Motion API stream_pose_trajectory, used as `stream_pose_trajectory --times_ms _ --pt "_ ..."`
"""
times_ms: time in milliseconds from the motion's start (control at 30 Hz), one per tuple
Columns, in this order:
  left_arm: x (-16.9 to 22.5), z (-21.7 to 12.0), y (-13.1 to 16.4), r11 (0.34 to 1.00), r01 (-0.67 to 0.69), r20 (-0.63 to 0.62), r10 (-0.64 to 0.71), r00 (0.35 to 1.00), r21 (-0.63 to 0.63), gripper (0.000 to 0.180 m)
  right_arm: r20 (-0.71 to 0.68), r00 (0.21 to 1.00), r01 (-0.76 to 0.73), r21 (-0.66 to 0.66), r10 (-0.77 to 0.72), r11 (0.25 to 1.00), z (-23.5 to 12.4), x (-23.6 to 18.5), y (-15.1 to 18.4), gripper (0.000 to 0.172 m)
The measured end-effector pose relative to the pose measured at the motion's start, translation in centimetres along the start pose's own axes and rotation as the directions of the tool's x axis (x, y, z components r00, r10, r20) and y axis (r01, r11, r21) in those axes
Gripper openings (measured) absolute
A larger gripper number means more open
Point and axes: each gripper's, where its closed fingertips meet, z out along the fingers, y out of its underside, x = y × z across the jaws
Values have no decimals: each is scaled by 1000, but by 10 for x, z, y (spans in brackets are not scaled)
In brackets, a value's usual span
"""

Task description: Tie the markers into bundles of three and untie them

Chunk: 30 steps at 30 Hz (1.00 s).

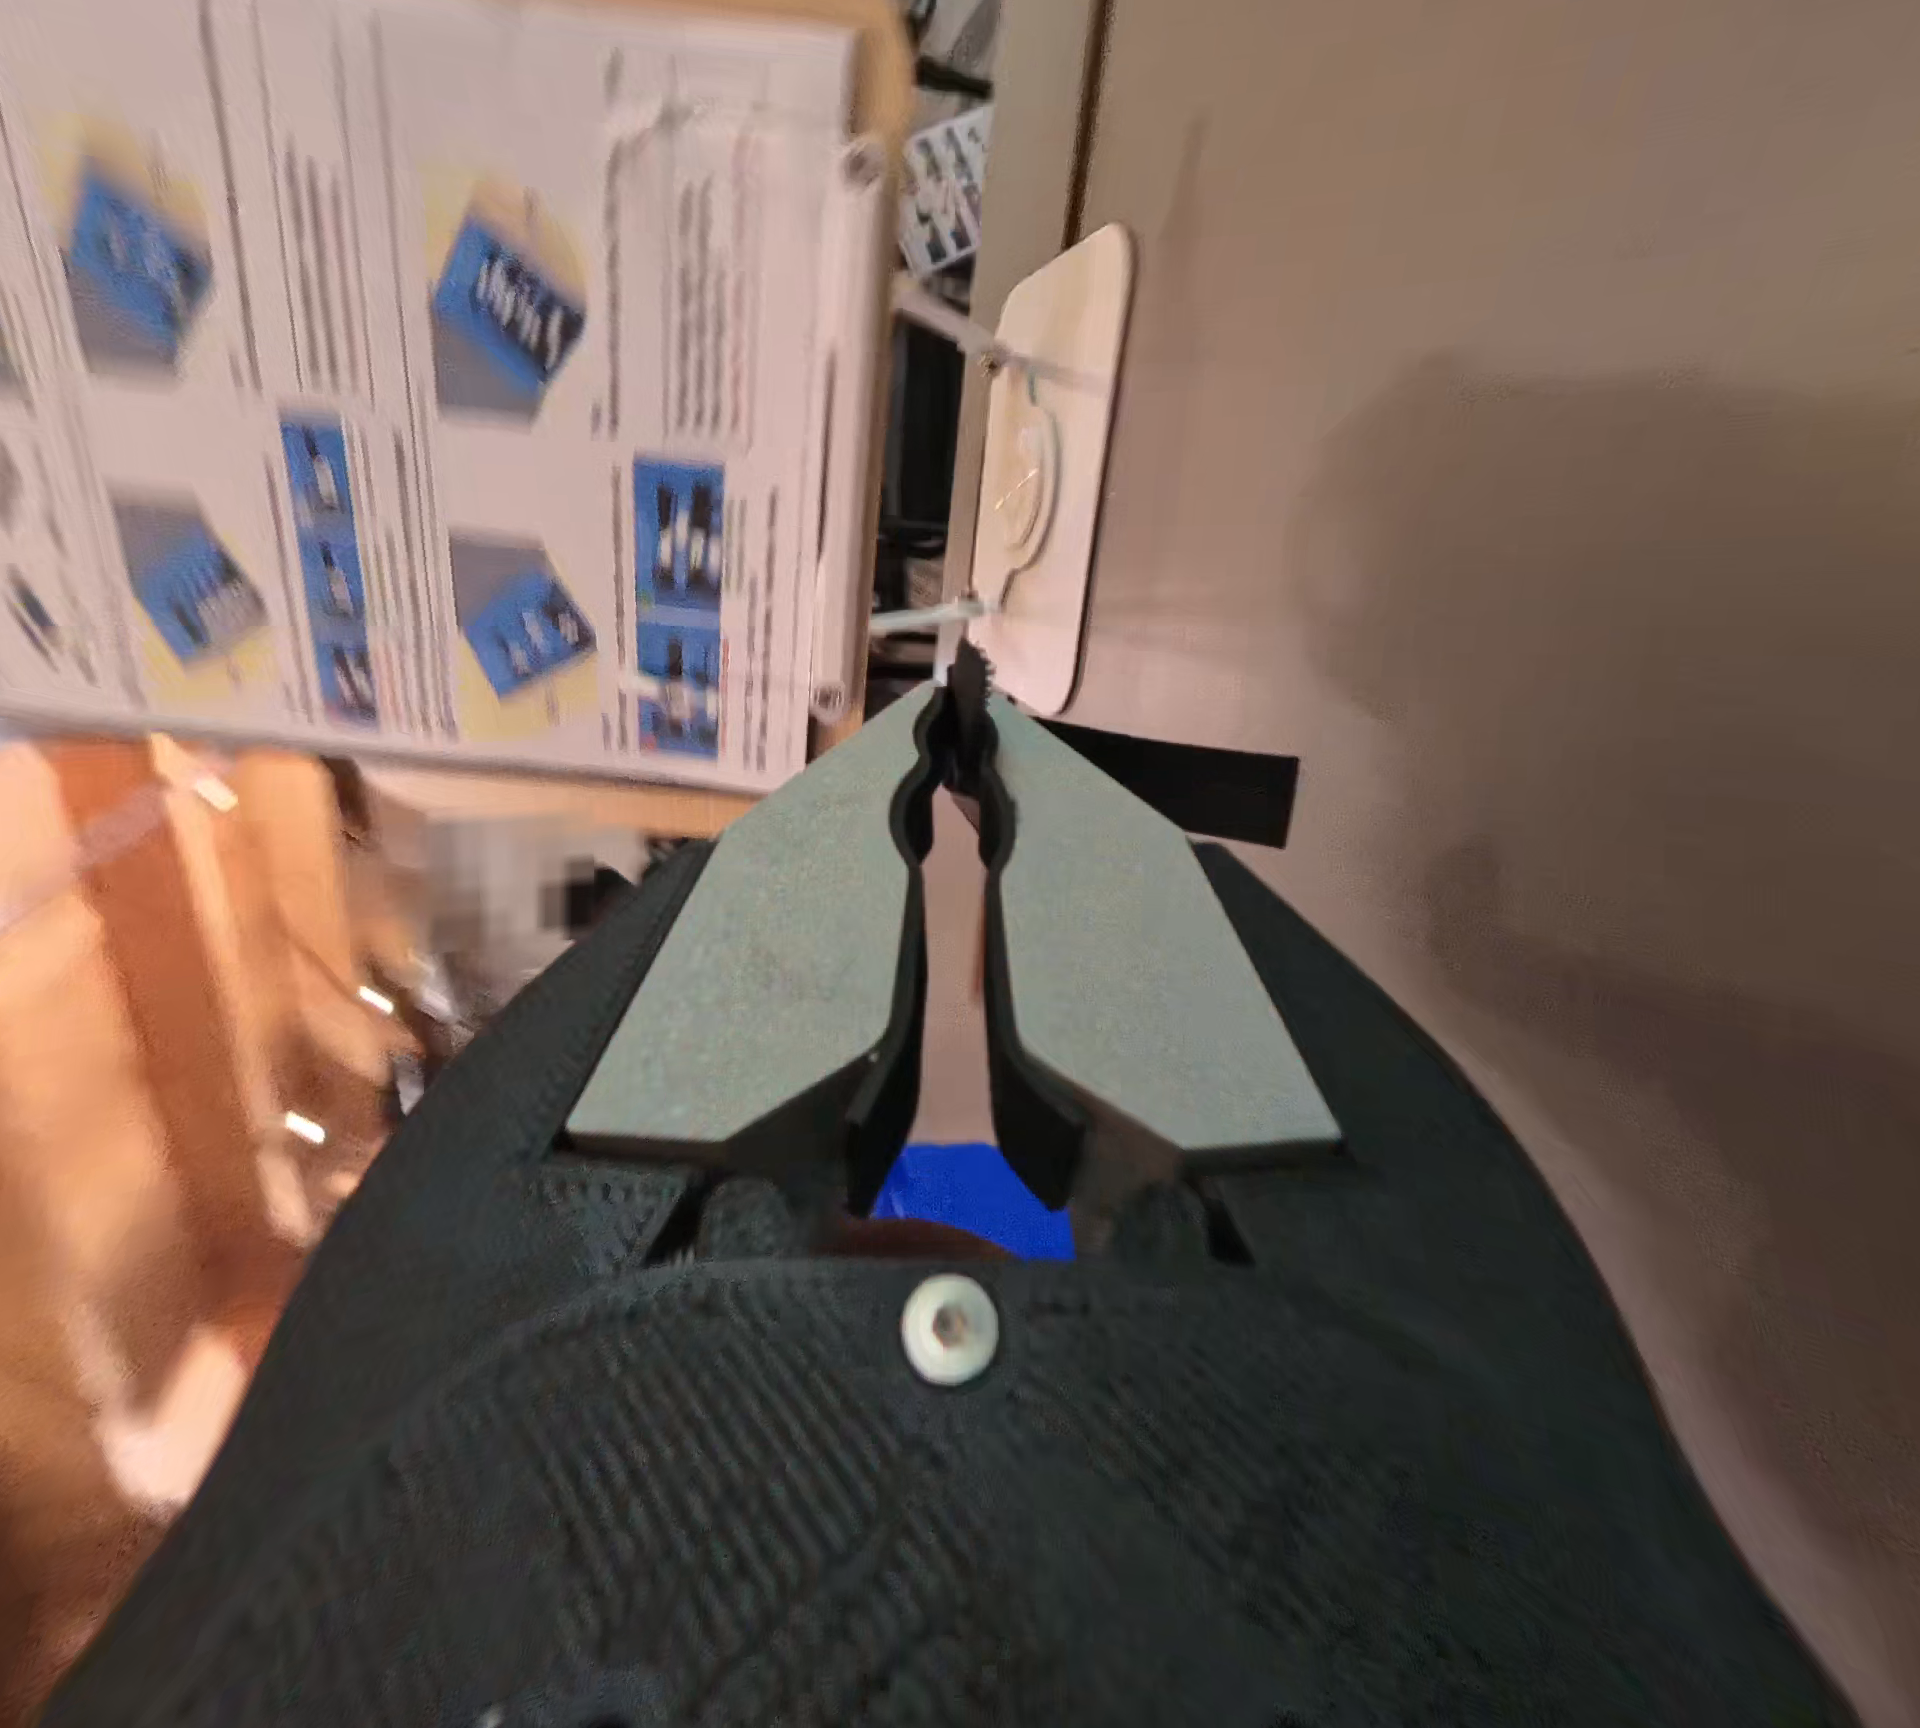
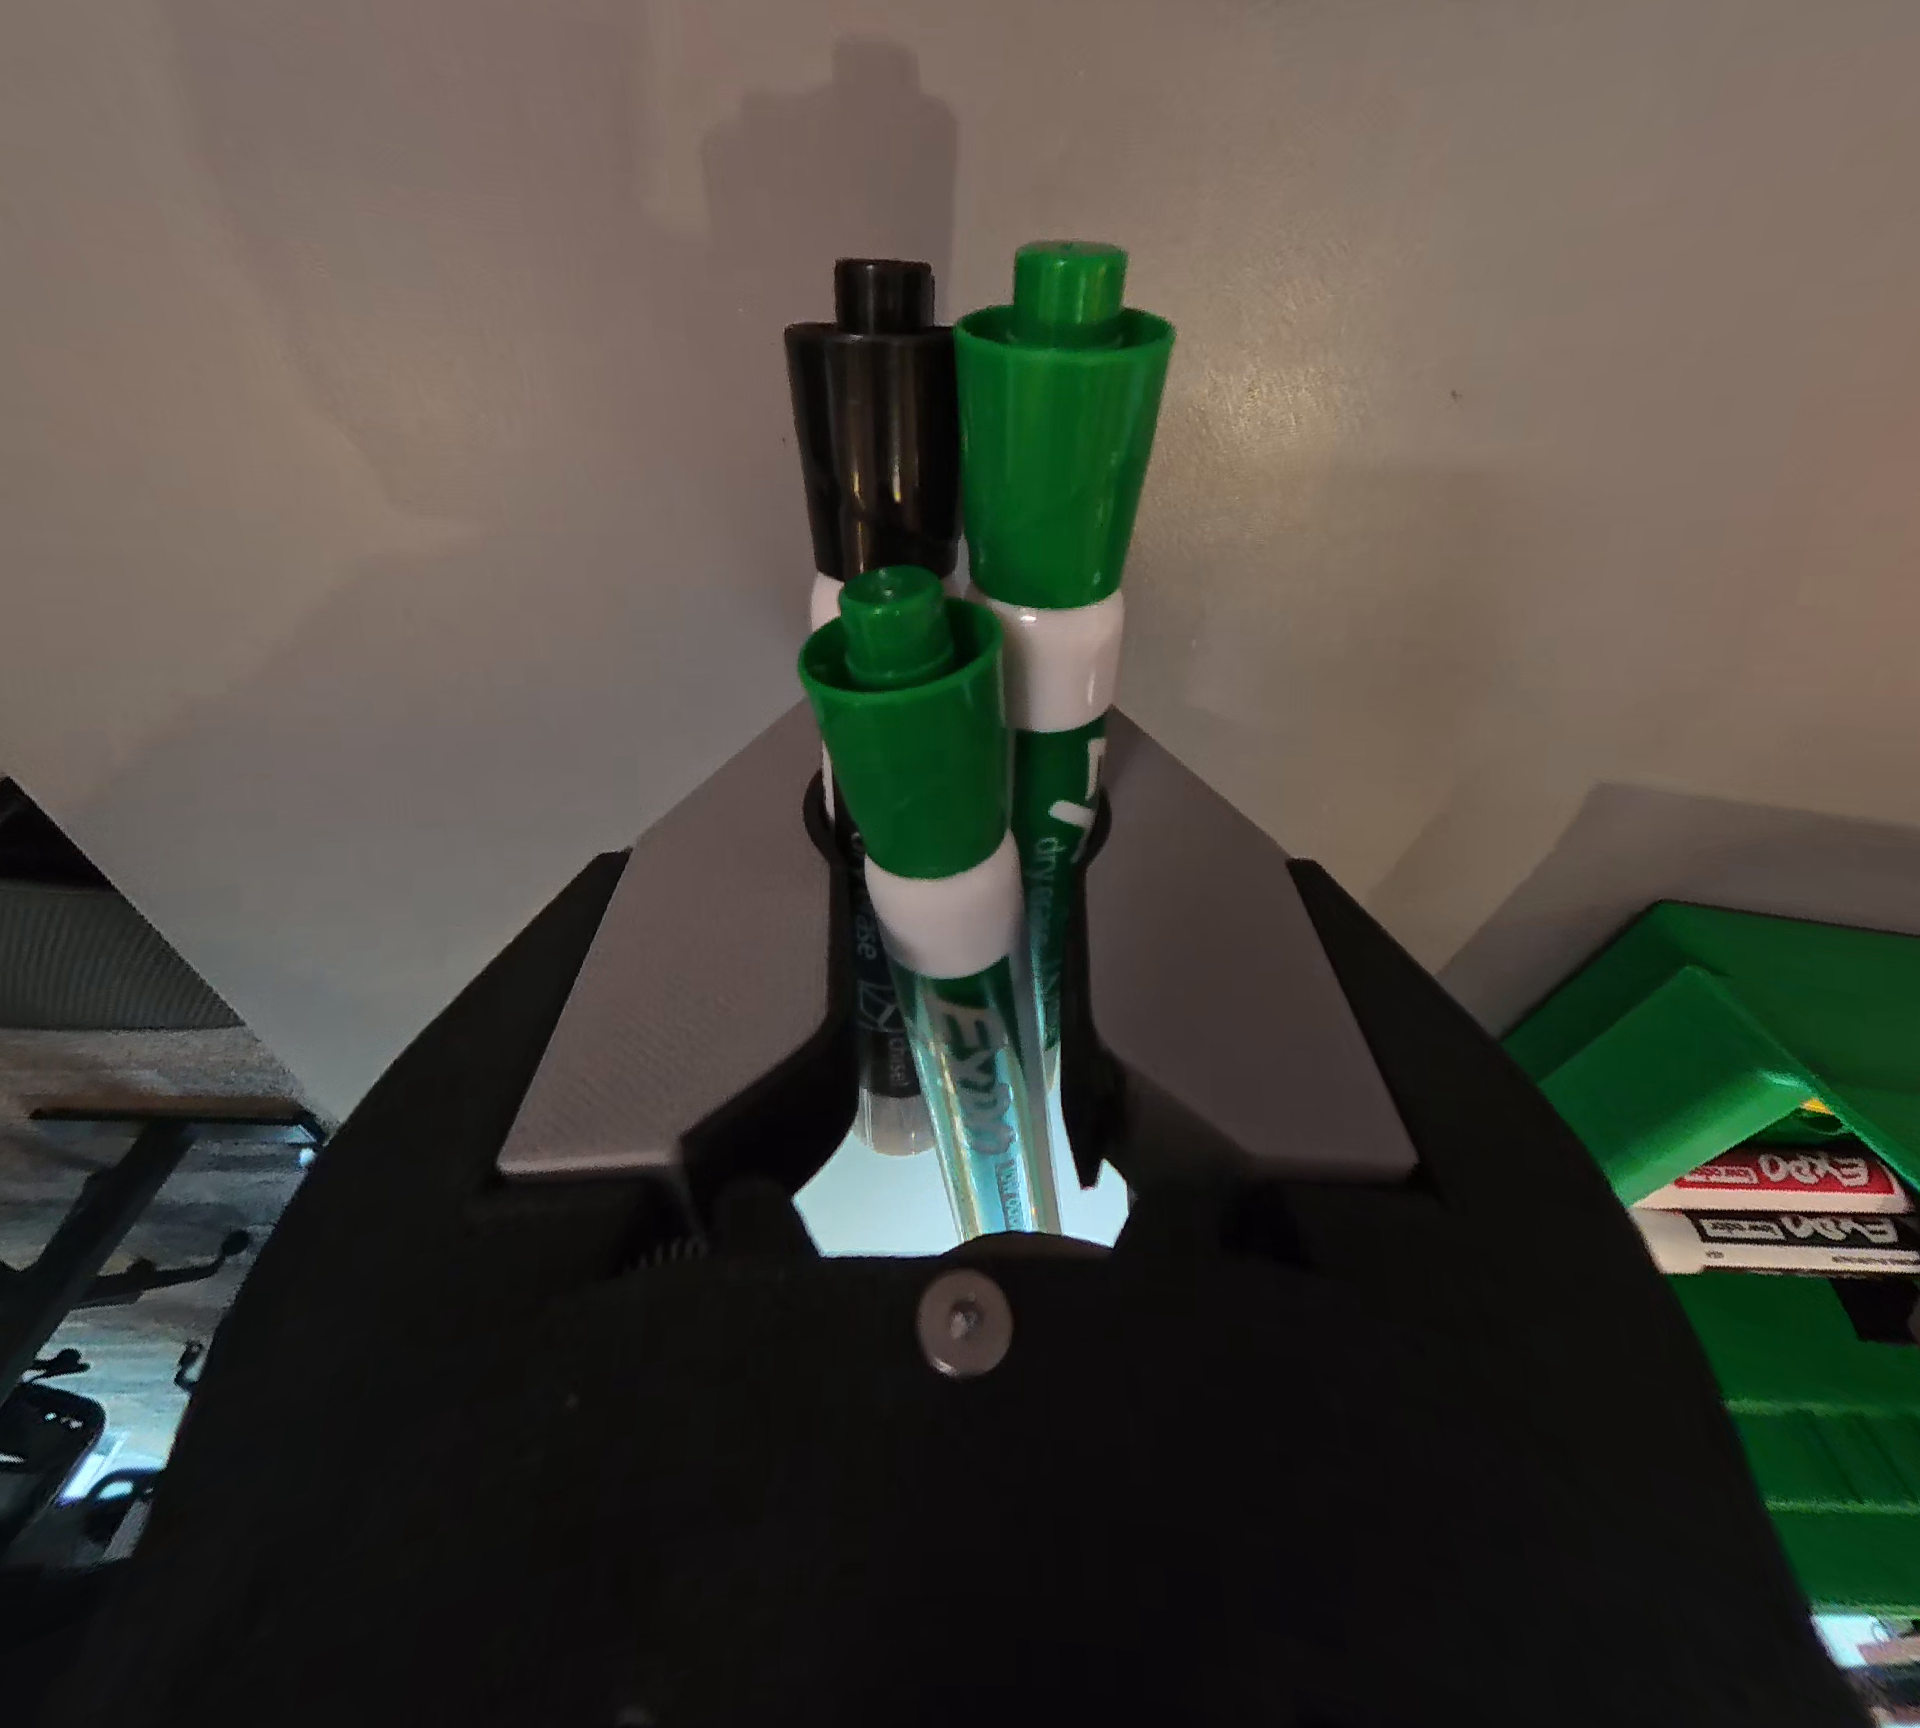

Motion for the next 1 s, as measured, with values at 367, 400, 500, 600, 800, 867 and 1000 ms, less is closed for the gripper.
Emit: stream_pose_trajectory --times_ms 367,400,500,600,800,867,1000 --pt "118 -45 -31 985 -95 -176 120 977 142 4 -1 1000 4 19 -4 1000 0 -2 0 37" --pt "123 -51 -30 988 -61 -199 89 976 141 8 0 1000 5 20 -5 1000 0 -2 0 37" --pt "139 -66 -24 992 66 -300 -32 954 105 23 0 1000 6 16 -6 1000 0 -2 0 37" --pt "144 -76 -22 973 224 -382 -184 906 60 28 -1 1000 6 11 -6 1000 0 -2 -1 37" --pt "134 -95 -26 863 505 -529 -442 724 -30 69 0 1000 2 11 -2 1000 0 -4 -1 37" --pt "124 -101 -25 803 594 -536 -521 664 -44 69 -1 1000 3 14 -3 1000 0 -5 -1 37" --pt "114 -98 -2 610 752 -491 -750 444 -251 74 -1 1000 5 14 -5 1000 0 -5 -1 37"
